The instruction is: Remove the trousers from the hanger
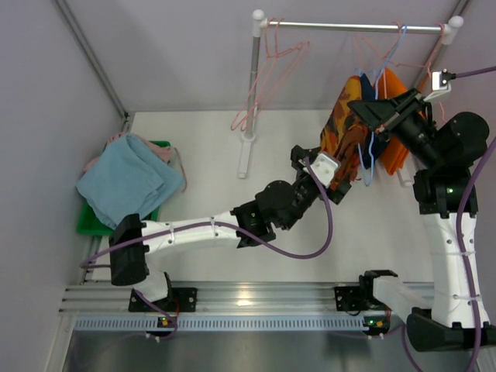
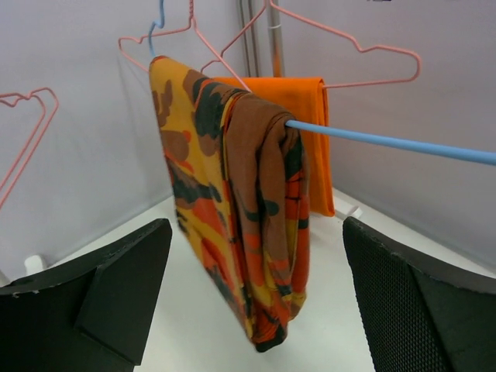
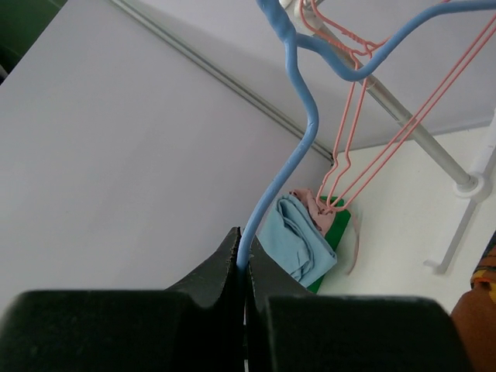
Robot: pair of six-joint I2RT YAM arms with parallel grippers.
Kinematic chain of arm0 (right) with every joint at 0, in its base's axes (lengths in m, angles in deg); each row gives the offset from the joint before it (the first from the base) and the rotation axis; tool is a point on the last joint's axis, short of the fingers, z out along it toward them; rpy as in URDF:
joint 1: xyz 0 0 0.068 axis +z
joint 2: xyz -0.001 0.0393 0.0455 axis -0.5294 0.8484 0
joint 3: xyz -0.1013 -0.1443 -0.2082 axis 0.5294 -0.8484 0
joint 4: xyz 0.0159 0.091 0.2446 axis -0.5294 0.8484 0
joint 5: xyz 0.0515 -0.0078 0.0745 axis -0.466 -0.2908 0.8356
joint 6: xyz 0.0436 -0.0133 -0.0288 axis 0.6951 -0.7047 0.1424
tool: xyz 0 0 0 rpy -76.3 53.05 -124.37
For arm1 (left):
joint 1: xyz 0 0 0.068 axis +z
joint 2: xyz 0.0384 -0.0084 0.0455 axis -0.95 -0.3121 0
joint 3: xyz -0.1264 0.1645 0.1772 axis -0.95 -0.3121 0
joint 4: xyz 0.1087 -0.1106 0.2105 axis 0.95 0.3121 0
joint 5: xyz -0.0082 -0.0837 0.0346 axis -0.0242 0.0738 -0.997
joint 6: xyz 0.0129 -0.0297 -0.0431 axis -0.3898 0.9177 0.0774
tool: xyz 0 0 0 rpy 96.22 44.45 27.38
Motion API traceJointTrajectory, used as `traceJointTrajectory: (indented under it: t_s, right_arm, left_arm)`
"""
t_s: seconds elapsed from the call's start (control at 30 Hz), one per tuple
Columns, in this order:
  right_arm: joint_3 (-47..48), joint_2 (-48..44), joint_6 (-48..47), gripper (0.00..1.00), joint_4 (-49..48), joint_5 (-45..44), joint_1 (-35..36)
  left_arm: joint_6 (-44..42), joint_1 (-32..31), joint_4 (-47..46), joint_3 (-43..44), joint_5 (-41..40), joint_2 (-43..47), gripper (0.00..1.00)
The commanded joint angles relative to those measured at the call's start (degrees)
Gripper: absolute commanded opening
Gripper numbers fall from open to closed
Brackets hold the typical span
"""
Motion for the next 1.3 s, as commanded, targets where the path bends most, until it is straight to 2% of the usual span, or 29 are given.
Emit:
traceJointTrajectory:
  t_s: [0.0,0.17,0.4,1.0,1.27]
  right_arm:
    - [1.8,-3.1,-1.0,0.0,-14.3,-0.5,1.2]
    - [1.5,-4.0,-0.9,0.0,-14.3,-0.1,1.6]
    - [2.1,-5.0,-0.1,0.0,-14.9,1.2,1.6]
    - [1.6,-5.9,2.7,0.0,-17.0,3.2,1.6]
    - [2.6,-6.4,2.4,0.0,-16.1,3.5,1.6]
  left_arm:
    - [2.8,-0.1,-9.7,0.8,2.0,-1.3,0.96]
    - [2.7,1.2,-12.2,1.0,1.3,-4.1,0.92]
    - [2.8,4.6,-10.7,2.5,1.0,-5.4,0.85]
    - [1.7,4.6,-12.0,1.8,6.9,-6.1,0.88]
    - [1.1,5.0,-11.0,4.7,3.1,-8.6,0.87]
